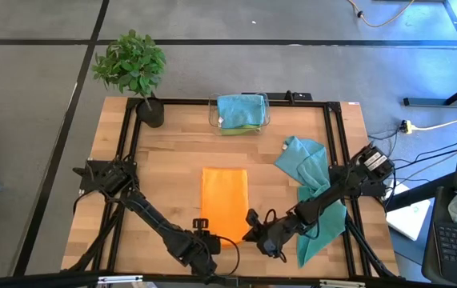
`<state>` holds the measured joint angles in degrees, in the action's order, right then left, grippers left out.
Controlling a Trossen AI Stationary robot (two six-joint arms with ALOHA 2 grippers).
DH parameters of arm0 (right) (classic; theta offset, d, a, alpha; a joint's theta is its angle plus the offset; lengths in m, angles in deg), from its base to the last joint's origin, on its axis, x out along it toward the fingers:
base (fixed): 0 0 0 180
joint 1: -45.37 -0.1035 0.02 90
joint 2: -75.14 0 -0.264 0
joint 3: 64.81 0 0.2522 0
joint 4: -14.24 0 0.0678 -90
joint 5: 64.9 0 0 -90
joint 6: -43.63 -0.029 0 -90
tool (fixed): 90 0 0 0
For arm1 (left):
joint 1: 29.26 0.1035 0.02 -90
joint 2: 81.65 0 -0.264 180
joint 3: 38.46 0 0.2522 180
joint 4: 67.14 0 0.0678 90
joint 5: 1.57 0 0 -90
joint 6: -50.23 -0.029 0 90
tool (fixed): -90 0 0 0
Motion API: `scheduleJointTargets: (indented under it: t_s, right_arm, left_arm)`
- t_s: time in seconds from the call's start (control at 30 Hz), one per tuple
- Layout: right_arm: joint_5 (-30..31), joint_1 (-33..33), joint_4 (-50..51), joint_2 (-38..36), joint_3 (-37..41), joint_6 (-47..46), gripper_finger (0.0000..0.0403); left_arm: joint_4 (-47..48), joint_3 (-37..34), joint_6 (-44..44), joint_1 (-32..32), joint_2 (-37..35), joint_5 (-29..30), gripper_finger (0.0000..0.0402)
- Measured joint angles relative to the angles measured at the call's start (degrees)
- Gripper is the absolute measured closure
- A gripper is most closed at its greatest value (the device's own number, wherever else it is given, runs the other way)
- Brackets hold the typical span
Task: Fold microfiber towels
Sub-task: Fold the orange microfiber towel
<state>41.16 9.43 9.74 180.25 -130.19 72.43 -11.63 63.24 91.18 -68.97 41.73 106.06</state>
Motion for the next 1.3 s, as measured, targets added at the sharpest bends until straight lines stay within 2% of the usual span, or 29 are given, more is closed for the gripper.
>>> scheduleJointTargets:
  t_s: [0.17, 0.4, 0.57, 0.73, 0.83, 0.93, 1.0, 1.17, 1.3]
  right_arm:
    - [-0.02, -0.01, 3.3, -2.44, -0.02, -0.89, 0.0394]
    - [-1.42, 0.01, 8.07, -2.56, -0.02, -4.68, 0.0394]
    - [-3.53, -0.43, 10.82, -2.59, 0.0, -8.84, 0.0394]
    - [-5.56, -3.64, 13.49, -3.09, 0.0, -13.67, 0.0394]
    - [1.61, -6.2, 16.0, -5.02, -0.06, -12.45, 0.0394]
    - [12.74, -7.82, 18.97, -7.5, -0.04, -7.88, 0.0394]
    - [17.82, -7.78, 20.41, -9.39, -0.04, -5.69, 0.0394]
    - [19.42, -2.75, 22.76, -10.95, -0.02, -1.45, 0.0394]
    - [17.07, 2.8, 23.09, -10.94, 0.29, 0.61, 0.0394]
  left_arm:
    - [0.1, -0.01, 2.38, -0.09, -0.07, 0.27, 0.0275]
    - [5.7, 2.57, 4.0, 0.05, 0.18, 0.26, 0.0391]
    - [5.92, 6.66, 5.64, 0.17, 0.21, -1.13, 0.0399]
    - [5.18, 10.57, 7.97, -0.15, 0.21, -3.19, 0.0401]
    - [7.73, 13.62, 5.29, -0.16, 0.21, -2.95, 0.0401]
    - [14.41, 17.13, 2.14, 0.06, 0.18, 0.59, 0.0401]
    - [19.29, 18.37, 1.16, 0.5, 0.0, 3.22, 0.0401]
    - [28.84, 18.07, -1.05, 2.41, -0.02, 6.71, 0.0401]
    - [32.8, 15.72, -1.68, 4.5, 0.08, 9.97, 0.0401]
